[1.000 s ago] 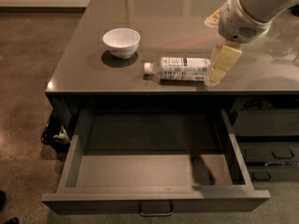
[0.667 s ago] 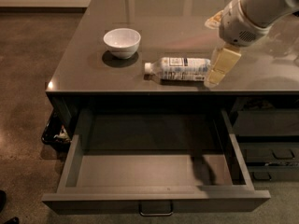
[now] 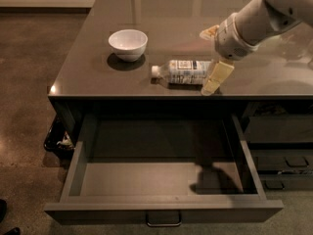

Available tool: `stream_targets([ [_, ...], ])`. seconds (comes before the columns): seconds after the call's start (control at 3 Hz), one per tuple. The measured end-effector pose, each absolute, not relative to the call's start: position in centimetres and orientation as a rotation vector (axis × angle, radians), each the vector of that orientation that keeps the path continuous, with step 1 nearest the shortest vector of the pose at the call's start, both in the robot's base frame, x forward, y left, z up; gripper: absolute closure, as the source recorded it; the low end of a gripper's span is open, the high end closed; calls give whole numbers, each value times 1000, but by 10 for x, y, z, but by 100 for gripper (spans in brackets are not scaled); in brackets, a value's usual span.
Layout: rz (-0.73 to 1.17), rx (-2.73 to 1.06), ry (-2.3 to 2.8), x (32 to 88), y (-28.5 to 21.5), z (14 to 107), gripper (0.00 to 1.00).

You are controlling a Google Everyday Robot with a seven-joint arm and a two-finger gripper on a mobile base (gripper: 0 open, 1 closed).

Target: Place blue plastic bottle into top drawer

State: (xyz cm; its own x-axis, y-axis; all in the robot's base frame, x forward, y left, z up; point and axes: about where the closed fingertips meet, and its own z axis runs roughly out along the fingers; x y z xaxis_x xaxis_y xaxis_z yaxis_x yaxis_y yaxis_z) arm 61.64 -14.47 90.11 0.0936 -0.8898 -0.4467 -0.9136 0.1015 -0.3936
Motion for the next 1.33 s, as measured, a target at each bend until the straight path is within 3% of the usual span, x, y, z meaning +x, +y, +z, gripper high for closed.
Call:
stream_targets([
  [0.33,92,-1798,1745,630,-135,882,0],
  [0.67,136,-1838,1784,641,-131,863,14],
  [1.33,146,-1849,1783,639,-129,861,61],
])
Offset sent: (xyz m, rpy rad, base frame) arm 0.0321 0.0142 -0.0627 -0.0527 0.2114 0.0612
